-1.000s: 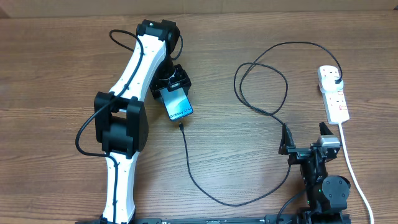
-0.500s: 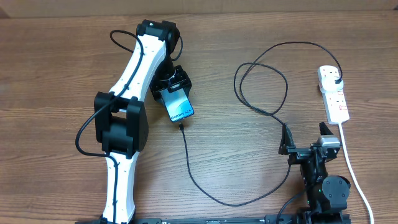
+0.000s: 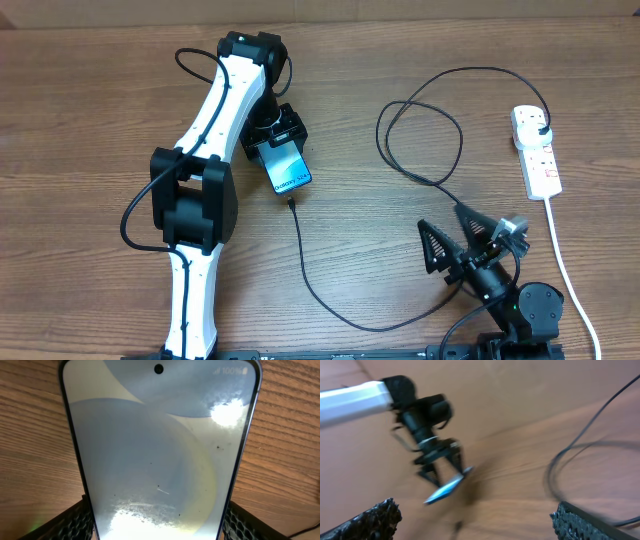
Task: Plug charger to phone and switch on socket
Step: 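Move the right gripper toward the phone's bottom edge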
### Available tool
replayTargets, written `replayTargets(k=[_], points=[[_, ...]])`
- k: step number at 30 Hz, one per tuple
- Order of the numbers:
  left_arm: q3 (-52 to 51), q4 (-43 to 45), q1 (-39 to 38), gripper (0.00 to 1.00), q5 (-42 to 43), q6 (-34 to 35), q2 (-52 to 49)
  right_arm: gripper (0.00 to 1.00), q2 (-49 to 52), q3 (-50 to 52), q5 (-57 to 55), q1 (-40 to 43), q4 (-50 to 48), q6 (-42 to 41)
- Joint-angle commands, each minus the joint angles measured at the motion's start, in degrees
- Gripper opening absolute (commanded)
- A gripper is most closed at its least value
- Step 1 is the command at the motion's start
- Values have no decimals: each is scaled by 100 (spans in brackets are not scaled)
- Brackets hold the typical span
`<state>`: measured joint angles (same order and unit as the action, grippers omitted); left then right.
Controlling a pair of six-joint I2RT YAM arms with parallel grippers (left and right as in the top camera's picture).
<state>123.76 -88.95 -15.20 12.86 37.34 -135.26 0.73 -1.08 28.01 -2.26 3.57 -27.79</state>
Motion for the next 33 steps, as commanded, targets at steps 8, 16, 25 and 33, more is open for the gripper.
replayTargets(k=[8,16,25,33], points=[[157,0,74,4,15,149,37,100,-57,61,1226,-2,-42,-1462],[157,192,243,4,39,254,37,100,-57,59,1919,-4,-439,-1419],[157,186,584,4,74,251,37,100,111,-20,1539,-413,-737,-1421],[157,181,629,4,70,251,37,100,1364,-356,238,-1381,-785,-916]])
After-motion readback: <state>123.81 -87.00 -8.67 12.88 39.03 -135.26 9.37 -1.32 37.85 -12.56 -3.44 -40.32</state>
